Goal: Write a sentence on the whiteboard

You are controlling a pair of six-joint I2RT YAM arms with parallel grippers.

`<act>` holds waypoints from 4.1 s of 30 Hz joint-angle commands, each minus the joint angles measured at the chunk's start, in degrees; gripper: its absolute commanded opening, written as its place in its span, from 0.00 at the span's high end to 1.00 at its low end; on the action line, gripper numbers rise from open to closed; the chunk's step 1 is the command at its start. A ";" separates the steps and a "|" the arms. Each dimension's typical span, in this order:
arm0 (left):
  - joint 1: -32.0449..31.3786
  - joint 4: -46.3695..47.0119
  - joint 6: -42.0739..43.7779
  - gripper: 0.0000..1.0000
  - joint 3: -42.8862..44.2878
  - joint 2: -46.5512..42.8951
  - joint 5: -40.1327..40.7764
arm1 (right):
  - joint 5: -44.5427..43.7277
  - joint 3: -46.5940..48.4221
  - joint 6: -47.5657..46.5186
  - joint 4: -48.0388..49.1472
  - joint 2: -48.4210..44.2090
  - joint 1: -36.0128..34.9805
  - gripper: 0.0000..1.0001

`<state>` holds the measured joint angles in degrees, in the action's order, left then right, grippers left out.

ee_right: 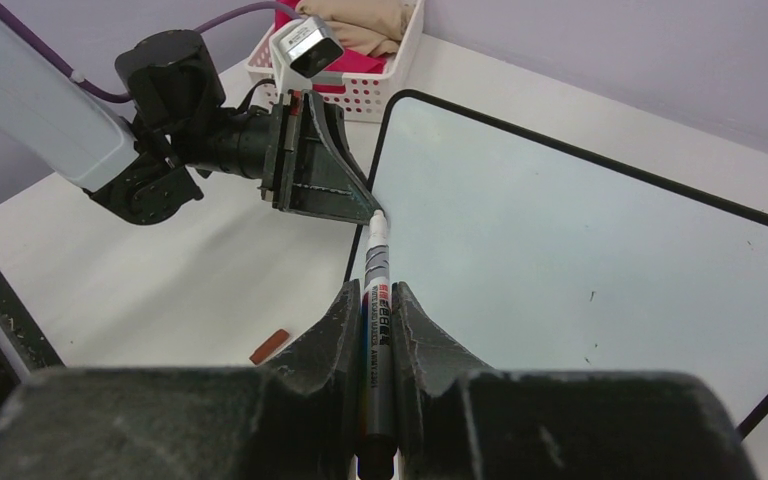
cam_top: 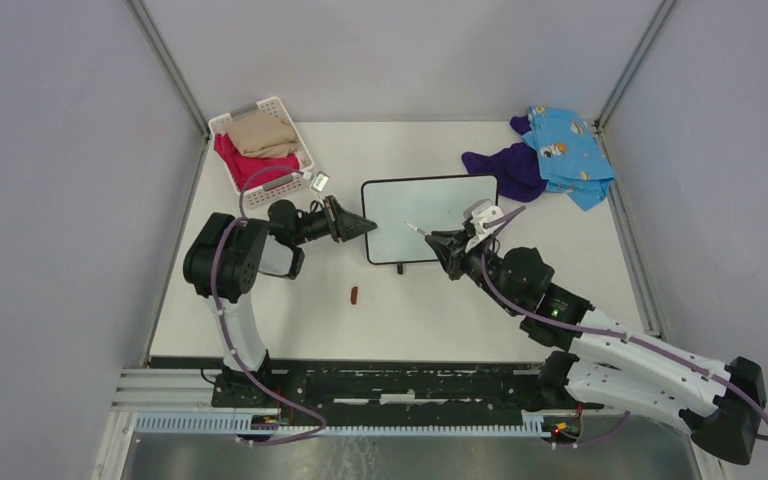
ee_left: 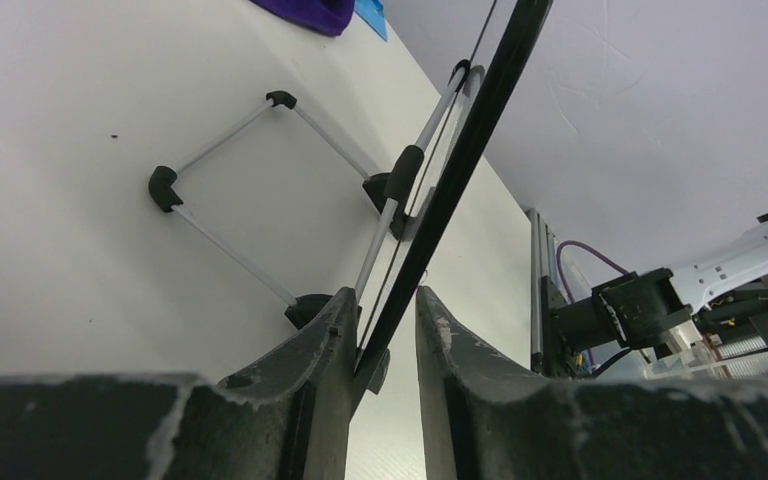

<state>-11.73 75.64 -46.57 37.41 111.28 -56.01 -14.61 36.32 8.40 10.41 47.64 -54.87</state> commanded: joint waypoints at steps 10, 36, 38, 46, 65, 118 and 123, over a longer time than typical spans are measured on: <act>0.39 5.71 2.11 0.56 -1.09 1.77 1.13 | -4.30 2.93 -1.52 3.88 3.28 -2.02 1.00; 0.21 8.57 2.18 0.70 -1.69 0.78 1.26 | -13.99 2.12 -8.01 12.55 10.78 -5.05 1.00; 0.21 8.60 2.33 0.70 -1.77 0.78 1.27 | -14.97 2.56 -9.52 14.06 12.73 -5.49 1.00; 0.20 8.47 3.33 0.68 -2.26 1.58 1.34 | -19.42 3.54 -11.74 20.26 19.25 -6.47 1.00; 0.41 10.32 2.05 0.65 -2.21 1.31 1.65 | -19.95 9.27 -13.85 23.18 27.94 -6.49 1.00; 0.56 10.23 2.18 0.71 -2.16 1.39 1.78 | -21.50 8.32 -9.62 23.51 35.69 -2.47 1.00; 0.56 10.23 2.18 0.71 -2.12 1.34 1.82 | -21.93 6.19 -9.13 23.51 34.65 -2.46 1.00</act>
<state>-11.33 81.12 -46.39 35.22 112.79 -53.49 -34.76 44.05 -1.67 32.53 84.42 -57.65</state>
